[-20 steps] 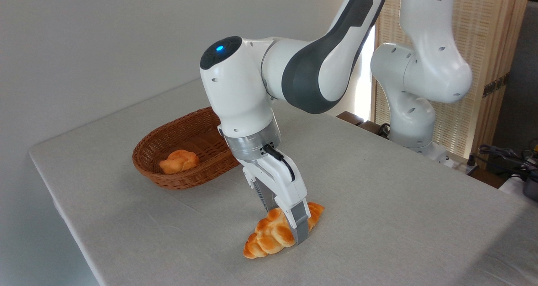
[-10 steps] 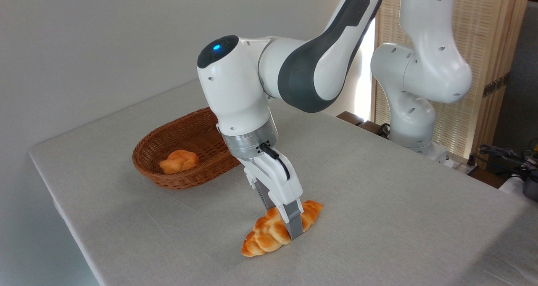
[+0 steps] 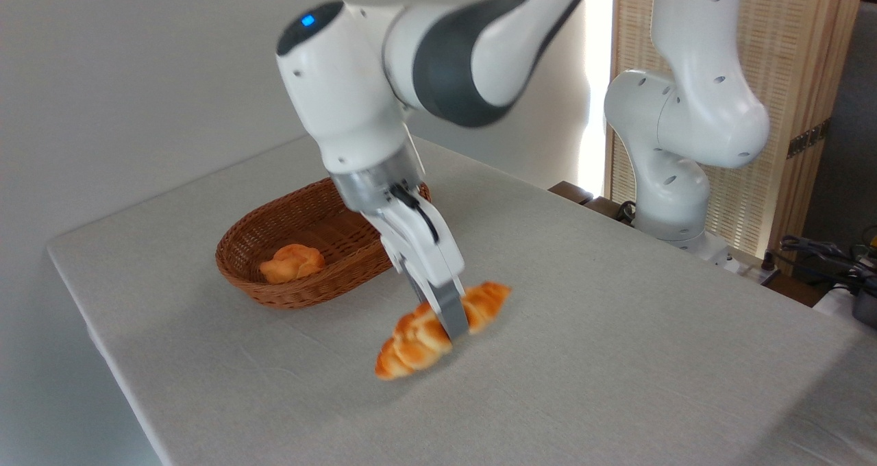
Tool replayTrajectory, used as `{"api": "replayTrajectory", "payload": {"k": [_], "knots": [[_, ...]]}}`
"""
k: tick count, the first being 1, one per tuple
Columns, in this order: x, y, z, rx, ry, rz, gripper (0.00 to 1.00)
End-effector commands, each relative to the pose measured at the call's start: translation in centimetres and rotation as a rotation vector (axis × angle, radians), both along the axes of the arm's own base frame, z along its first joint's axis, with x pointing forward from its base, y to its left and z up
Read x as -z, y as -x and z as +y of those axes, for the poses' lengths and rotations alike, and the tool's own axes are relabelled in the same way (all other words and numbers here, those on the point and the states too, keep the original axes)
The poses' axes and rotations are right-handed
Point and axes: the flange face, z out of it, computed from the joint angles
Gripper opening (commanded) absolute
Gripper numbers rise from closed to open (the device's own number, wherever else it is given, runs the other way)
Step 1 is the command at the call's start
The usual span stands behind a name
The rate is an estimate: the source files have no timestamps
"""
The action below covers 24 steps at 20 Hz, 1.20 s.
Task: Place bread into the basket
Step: 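Lift the braided roll and carry it over the wicker basket, then lower the roll into the basket beside the bun and open the gripper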
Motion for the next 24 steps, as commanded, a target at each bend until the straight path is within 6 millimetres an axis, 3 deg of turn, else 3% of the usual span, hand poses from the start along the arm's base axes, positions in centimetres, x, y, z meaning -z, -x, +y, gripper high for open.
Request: {"api": "replayTrajectory", "payload": {"k": [1, 5, 7, 8, 9, 11, 16, 24], "knots": [[-4.0, 0.2, -4.0, 0.035, 0.063, 0.061, 0.28], [-6.5, 3.0, -12.6, 0.11, 0.174, 0.106, 0.29], [-6.6, 3.9, -16.9, 0.139, 0.204, 0.101, 0.38], [-6.6, 4.3, -18.9, 0.15, 0.211, 0.084, 0.45], [-6.3, 4.5, -20.3, 0.143, 0.208, 0.07, 0.6], [-5.5, 4.9, -22.6, 0.1, 0.192, 0.063, 1.0], [-3.4, 4.3, -24.2, -0.002, 0.197, 0.075, 1.0], [-2.6, 4.4, -24.9, -0.032, 0.199, 0.08, 1.0]]}}
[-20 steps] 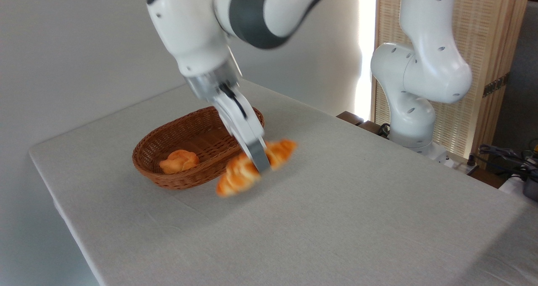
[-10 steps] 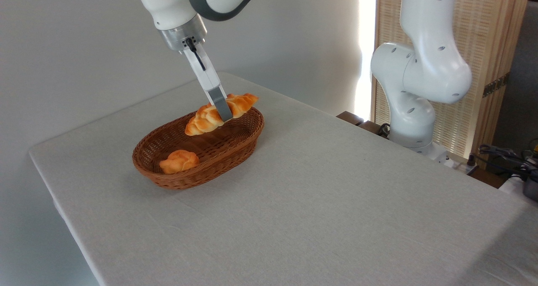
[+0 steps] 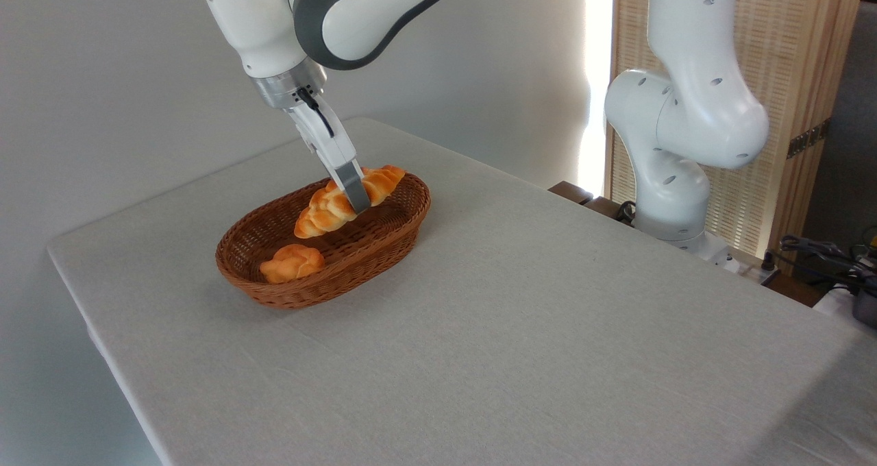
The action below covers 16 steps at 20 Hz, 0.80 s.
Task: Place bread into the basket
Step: 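Lower the roll into the basket beside the bun and open the gripper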
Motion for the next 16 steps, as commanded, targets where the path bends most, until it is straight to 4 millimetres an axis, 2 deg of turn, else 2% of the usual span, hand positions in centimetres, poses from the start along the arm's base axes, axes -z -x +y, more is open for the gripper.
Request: {"api": "replayTrajectory", "payload": {"k": [1, 6, 10, 16], "knots": [[0.1, 0.4, -0.5, -0.015, 0.009, 0.007, 1.0], [0.0, 0.5, -0.4, -0.014, 0.005, 0.015, 1.0], [-1.1, 0.2, 0.2, -0.026, 0.008, -0.008, 1.0], [-8.4, -3.0, 4.0, -0.089, 0.054, -0.16, 1.0]]}}
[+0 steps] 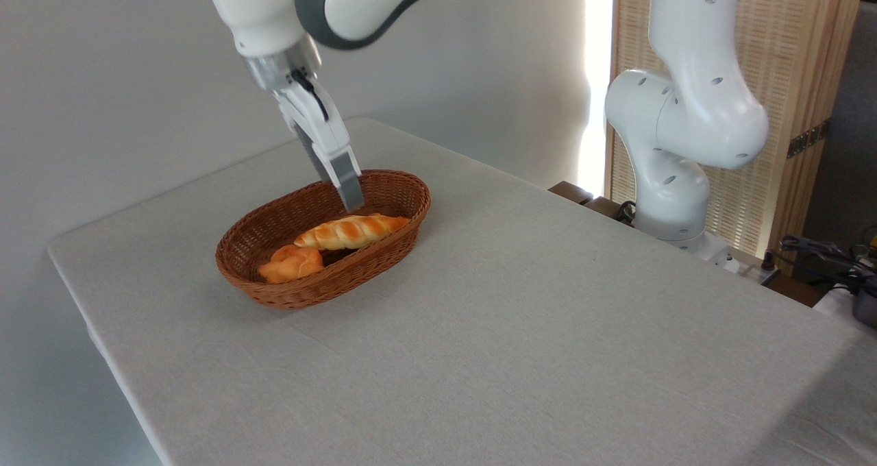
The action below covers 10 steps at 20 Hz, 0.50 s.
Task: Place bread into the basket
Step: 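Lower the roll into the basket beside the bun and open the gripper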
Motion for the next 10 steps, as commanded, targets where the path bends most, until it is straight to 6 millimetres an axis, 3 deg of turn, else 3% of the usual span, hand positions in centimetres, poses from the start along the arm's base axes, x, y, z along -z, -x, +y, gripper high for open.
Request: {"api": "replayTrajectory", "payload": {"k": [1, 6, 8, 10], "knots": [[-5.5, -2.1, 2.8, -0.033, 0.017, -0.116, 1.0], [-10.4, -4.7, 9.8, -0.038, 0.015, -0.231, 1.0], [-11.3, -5.0, 13.8, -0.102, 0.005, -0.214, 1.0], [-11.7, -5.0, 16.5, -0.138, -0.004, -0.196, 1.0]]}}
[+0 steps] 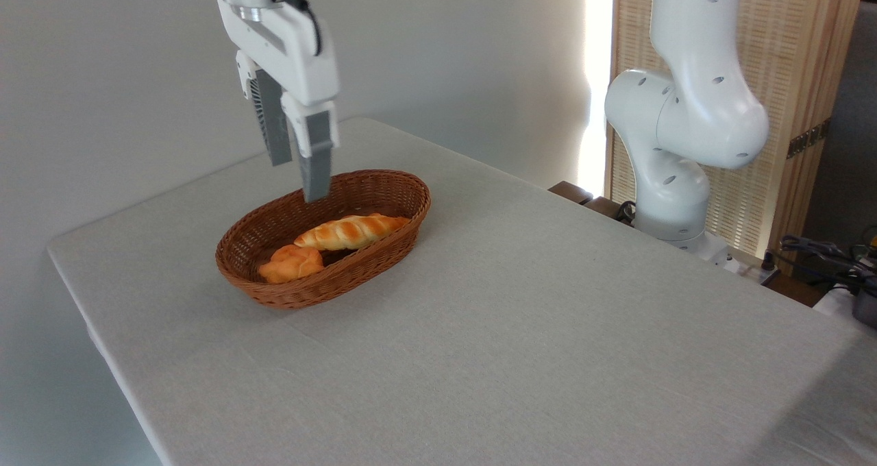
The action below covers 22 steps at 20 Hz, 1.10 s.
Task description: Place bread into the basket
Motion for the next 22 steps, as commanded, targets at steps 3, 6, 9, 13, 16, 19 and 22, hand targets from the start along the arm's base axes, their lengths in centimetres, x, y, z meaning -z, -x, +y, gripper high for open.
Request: {"api": "replayTrajectory", "payload": {"k": [3, 6, 9, 13, 16, 19, 22], "knots": [[-1.8, -0.5, 5.1, -0.068, -0.01, 0.012, 1.0], [-1.7, -0.3, 5.7, -0.073, -0.053, 0.042, 1.0], [-1.7, -0.2, 5.7, -0.073, -0.062, 0.044, 1.0], [-1.6, 0.0, 5.2, -0.061, -0.094, 0.056, 1.0], [-1.6, 0.0, 5.2, -0.061, -0.096, 0.058, 1.0], [-1.4, 0.1, 4.7, -0.103, -0.097, 0.071, 1.0], [-1.2, 0.1, 4.6, -0.096, -0.136, 0.073, 1.0]]}}
